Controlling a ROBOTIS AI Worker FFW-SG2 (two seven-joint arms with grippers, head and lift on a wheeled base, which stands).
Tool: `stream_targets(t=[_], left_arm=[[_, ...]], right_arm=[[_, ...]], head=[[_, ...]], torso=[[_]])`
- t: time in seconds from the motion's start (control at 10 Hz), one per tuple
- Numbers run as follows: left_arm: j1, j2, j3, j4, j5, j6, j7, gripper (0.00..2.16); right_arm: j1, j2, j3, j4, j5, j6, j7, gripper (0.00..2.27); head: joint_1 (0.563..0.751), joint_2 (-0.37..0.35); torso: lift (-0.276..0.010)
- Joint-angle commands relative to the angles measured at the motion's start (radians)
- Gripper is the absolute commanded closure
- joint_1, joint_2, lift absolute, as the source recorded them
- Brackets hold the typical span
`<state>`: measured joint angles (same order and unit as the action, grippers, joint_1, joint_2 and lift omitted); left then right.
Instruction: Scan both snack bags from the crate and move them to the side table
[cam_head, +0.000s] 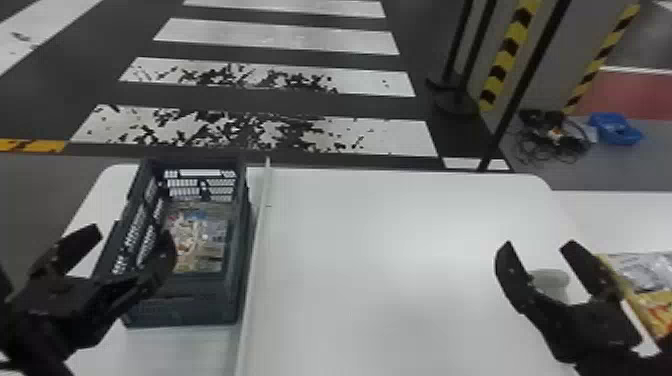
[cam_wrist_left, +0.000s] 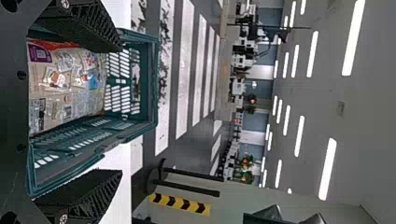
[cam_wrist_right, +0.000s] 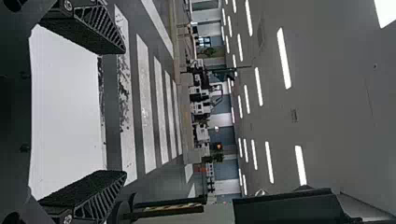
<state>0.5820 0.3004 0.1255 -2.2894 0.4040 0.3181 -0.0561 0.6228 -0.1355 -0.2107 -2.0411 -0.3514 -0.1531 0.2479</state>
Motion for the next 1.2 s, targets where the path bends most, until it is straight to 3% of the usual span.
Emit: stream_targets(t=[0.0,0.4,0.5,0.7,1.1], left_arm=[[-0.063,-0.01,0.022,-0.039,0.01,0.126,0.013,0.07],[-0.294,-0.073,0.039,-0.007,-0.002,0.421,0.033,0.07],[-0.34,-0.073,0.028,0.018,-0.016,0.457,0.042,0.2],[-0.43,-0.075,-0.007,0.08,-0.019,0.51,0.062,0.27],[-0.547,-0.107,-0.075,0.231,-0.074,0.583,0.07,0.32]], right_arm=[[-0.002,-0.019,0.013,0.001,0.0,-0.004,0.004,0.07],[-0.008,-0.075,0.025,0.012,-0.006,-0.019,0.007,0.07],[-0.008,-0.079,0.025,0.016,-0.009,-0.025,0.01,0.07],[-0.009,-0.081,0.025,0.032,-0.018,-0.05,0.019,0.07],[-0.025,-0.093,0.027,0.053,-0.021,-0.053,0.019,0.07]], head=[[0.695,-0.073],[0.695,-0.037],[0.695,-0.035],[0.695,-0.032],[0.695,-0.06]], torso=[[-0.095],[-0.095],[-0.095],[-0.095],[-0.095]])
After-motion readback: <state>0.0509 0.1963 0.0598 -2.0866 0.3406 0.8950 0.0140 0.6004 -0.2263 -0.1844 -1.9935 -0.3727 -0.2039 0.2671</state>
